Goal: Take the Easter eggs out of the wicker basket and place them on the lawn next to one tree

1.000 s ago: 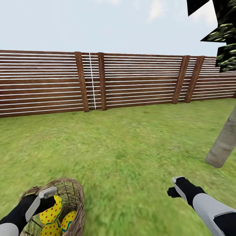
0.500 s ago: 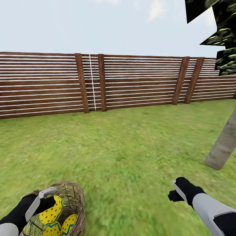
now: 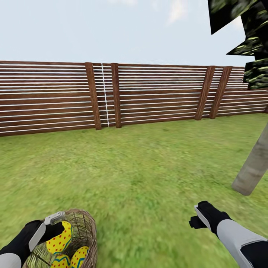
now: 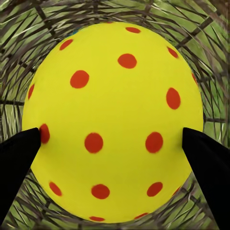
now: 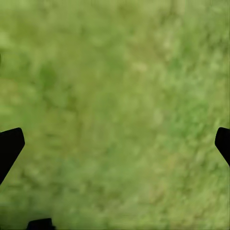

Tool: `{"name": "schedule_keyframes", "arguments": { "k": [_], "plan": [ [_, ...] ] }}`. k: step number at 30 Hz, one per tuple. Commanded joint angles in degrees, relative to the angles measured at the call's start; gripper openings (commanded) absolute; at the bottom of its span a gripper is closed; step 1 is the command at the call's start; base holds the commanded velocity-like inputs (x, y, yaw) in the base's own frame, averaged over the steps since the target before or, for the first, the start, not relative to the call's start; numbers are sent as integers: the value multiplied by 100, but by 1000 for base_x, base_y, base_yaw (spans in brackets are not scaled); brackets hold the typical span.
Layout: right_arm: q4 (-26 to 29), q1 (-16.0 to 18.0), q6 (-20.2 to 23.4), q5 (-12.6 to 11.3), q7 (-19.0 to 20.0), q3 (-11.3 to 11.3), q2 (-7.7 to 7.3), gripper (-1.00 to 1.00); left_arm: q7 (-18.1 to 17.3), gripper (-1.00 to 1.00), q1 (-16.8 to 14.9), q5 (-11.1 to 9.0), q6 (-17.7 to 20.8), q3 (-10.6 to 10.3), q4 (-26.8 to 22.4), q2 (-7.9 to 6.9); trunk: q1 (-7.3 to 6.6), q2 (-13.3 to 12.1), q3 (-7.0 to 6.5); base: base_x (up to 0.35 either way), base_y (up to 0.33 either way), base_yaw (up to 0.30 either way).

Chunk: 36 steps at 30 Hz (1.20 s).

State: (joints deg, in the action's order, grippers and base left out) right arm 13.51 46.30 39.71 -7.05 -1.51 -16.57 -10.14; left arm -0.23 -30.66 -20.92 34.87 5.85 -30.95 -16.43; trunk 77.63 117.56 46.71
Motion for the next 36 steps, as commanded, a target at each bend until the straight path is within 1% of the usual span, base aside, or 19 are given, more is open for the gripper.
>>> {"name": "schedule_keyframes", "arguments": {
  "k": [1, 7, 9, 10, 12, 13, 16, 21, 22, 24, 25, 29, 31, 32, 36],
  "plan": [
    [11, 2, 28, -59, -16, -48, -2, 100, -3, -100, -1, -17, 31, 21, -11, 1, -23, -39, -13, 0, 0, 0],
    [11, 2, 28, -58, -16, -44, -6, 100, -28, -100, -1, -22, 11, 5, -49, 8, -155, -280, -120, 0, 0, 0],
    [11, 2, 28, -54, -16, -44, -5, 100, -323, -100, -1, -14, 23, 4, -83, -6, -199, -360, -156, 0, 0, 0],
    [11, 2, 28, -56, -16, -43, -6, 100, -442, -100, -1, 4, 51, 4, -211, -29, -221, -400, -174, 0, 0, 0],
    [11, 2, 28, -55, -16, -41, -6, 100, -501, -100, -1, 14, 281, 4, -363, -41, -265, -480, -210, 0, 0, 0],
    [11, 2, 28, -55, -16, -42, -6, 100, -494, -100, -1, 38, 383, 4, -452, -32, -287, -520, -228, 0, 0, 0],
    [11, 2, 28, -57, -16, -46, -6, 100, -514, -100, -1, 175, 465, 17, -628, -87, -353, -641, -282, 0, 0, 0],
    [11, 2, 28, -55, -16, -48, -2, 100, -513, -100, -1, 218, 565, 21, -643, -97, -463, -841, -372, 0, 0, 0],
    [11, 2, 28, -57, -19, -48, 0, 100, -510, -100, -1, 219, 666, 21, -643, -98, -485, -881, -390, 0, 0, 0],
    [11, 2, 28, -58, -21, -48, 2, 100, -501, -100, -1, 220, 1021, 21, -648, -97, -529, -962, -426, -3, 0, 0],
    [11, 2, 28, -57, -19, -48, 3, 100, -498, -100, -1, 220, 1084, 21, -649, -97, -550, -1002, -444, -39, 0, 0],
    [11, 2, 28, -55, -24, -48, 3, 100, -508, -100, -1, 212, 1071, 7, -723, -65, -638, -1162, -515, -9, 0, 0],
    [11, 2, 28, -54, -23, -48, 3, 100, -523, -100, -1, 207, 1058, 3, -983, -60, -682, -1242, -551, 0, 0, 0],
    [11, 2, 28, -53, -24, -48, 3, 100, -524, -100, -1, 205, 1059, 6, -1026, -65, -704, -1282, -569, 0, 0, 0],
    [11, 2, 28, -56, -25, -48, 3, 100, -535, -100, -1, 203, 1097, 6, -1069, -75, -792, -1443, -641, -72, 13, 0]
  ]
}}
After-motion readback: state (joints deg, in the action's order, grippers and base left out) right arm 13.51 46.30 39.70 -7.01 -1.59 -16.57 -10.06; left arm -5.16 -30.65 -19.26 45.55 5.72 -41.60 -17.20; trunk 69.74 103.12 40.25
